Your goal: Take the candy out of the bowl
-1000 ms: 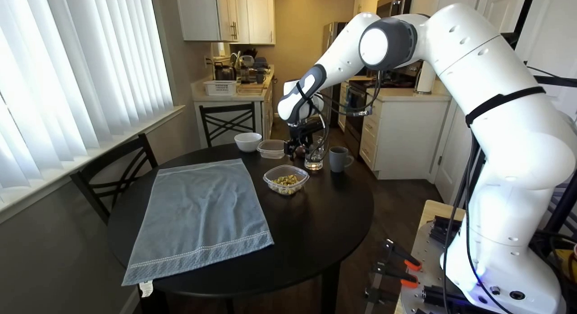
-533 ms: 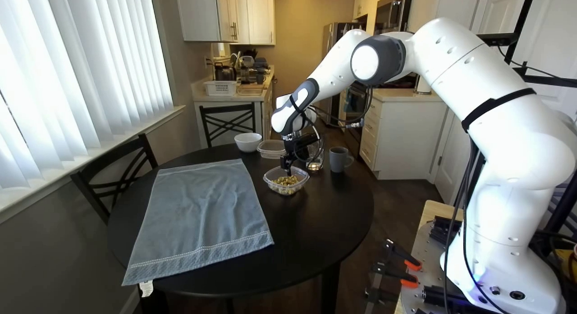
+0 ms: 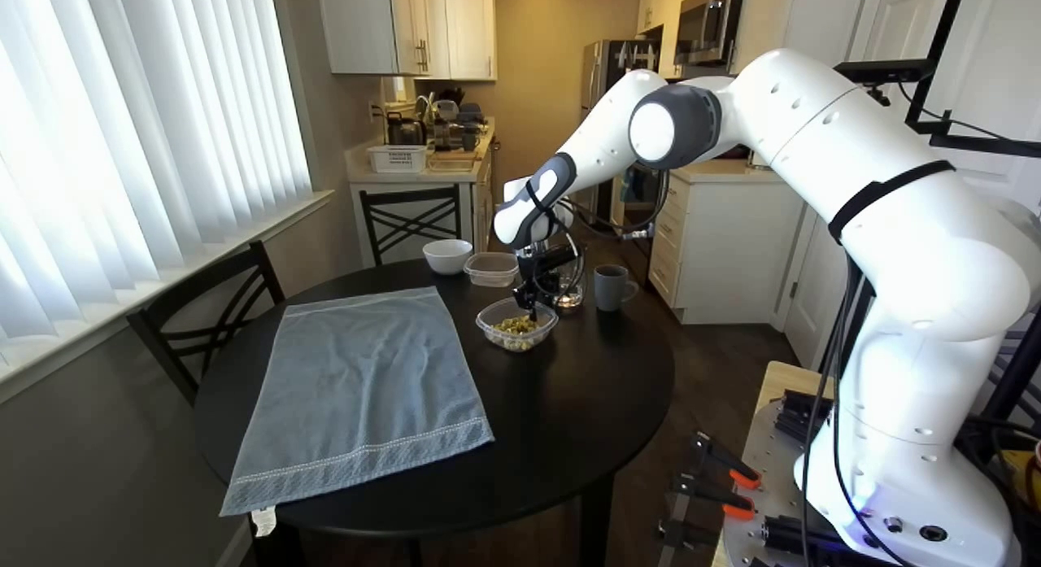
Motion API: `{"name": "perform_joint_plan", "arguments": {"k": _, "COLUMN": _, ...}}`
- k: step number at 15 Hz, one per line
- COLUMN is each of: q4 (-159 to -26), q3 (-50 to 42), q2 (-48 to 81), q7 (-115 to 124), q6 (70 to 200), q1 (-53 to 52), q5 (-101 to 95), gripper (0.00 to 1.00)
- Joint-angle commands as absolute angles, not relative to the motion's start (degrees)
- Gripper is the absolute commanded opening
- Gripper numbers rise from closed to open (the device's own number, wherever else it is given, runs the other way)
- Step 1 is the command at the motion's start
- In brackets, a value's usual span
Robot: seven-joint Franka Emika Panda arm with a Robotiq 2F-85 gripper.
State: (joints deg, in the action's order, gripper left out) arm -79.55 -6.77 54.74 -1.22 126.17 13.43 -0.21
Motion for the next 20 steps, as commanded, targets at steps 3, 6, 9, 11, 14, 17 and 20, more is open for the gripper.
{"name": "perform_joint_plan", "arguments": {"k": 3, "q4": -80.97, "q3": -5.61, "q2": 52.16, "q7": -5.47, "q6": 127.55, "q1": 15.35, "q5": 0.78, "gripper": 0.15}}
{"name": "perform_joint_plan", "arguments": {"k": 6, "q4": -80.36, "q3": -5.73, "q2": 51.82, "q7": -5.92, "q6": 126.71, "q1": 15.60, "q5": 0.61, "gripper": 0.48}}
{"name": "perform_joint_plan", "arguments": {"k": 9, "q4": -79.92, "q3": -5.87, "q2": 51.77, "q7": -6.61, "q6": 127.08, "q1": 15.66, "q5": 0.21, "gripper": 0.11}}
{"name": "perform_joint_plan", "arguments": {"k": 11, "q4": -79.72, "q3": -5.76, "q2": 51.59, "q7": -7.05, "q6": 127.02, "q1": 15.76, "q5": 0.28, "gripper": 0.03}}
{"name": "perform_joint_plan", "arguments": {"k": 14, "q4": -79.57, "q3": -5.61, "q2": 51.27, "q7": -7.58, "q6": 126.99, "q1": 15.86, "q5": 0.41, "gripper": 0.03}}
{"name": "perform_joint_plan", "arguments": {"k": 17, "q4": -81.00, "q3": -6.47, "q2": 49.52, "q7": -5.56, "q6": 127.22, "q1": 14.72, "q5": -0.13, "gripper": 0.03}}
{"name": "perform_joint_plan", "arguments": {"k": 20, "q4": -86.15, "q3": -10.77, "q2": 44.93, "q7": 2.19, "q6": 132.65, "q1": 9.35, "q5": -4.24, "gripper": 0.03}}
